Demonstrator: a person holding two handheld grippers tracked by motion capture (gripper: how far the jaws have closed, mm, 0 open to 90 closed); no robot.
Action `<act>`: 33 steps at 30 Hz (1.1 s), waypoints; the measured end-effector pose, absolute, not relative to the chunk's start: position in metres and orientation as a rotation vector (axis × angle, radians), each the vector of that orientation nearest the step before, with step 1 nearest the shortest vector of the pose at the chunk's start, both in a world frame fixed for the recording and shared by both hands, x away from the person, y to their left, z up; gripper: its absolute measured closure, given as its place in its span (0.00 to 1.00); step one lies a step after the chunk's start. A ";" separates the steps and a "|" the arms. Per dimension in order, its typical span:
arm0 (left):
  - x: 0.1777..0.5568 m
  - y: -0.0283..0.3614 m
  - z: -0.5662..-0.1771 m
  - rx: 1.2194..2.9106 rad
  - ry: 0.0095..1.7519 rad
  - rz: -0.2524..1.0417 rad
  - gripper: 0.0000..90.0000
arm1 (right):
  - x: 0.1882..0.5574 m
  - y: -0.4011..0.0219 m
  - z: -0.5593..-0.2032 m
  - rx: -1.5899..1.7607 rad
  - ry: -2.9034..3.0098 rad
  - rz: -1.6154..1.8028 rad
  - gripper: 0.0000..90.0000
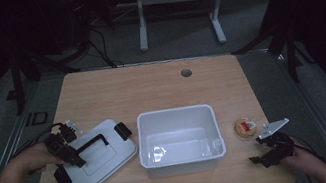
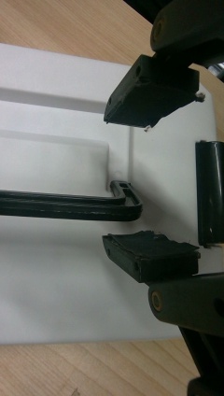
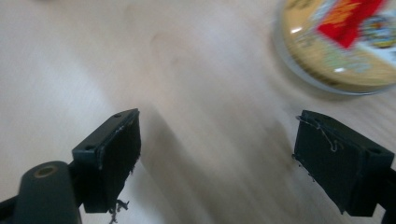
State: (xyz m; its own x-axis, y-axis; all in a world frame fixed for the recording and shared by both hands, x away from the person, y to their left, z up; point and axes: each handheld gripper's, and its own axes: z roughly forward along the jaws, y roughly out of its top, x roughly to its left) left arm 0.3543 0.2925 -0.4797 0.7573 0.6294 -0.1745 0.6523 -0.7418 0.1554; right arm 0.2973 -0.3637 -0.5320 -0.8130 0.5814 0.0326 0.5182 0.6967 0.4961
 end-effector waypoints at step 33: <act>0.352 0.287 -0.474 2.791 0.994 -0.185 0.39 | 0.352 -0.323 -0.470 0.321 2.981 -0.026 0.14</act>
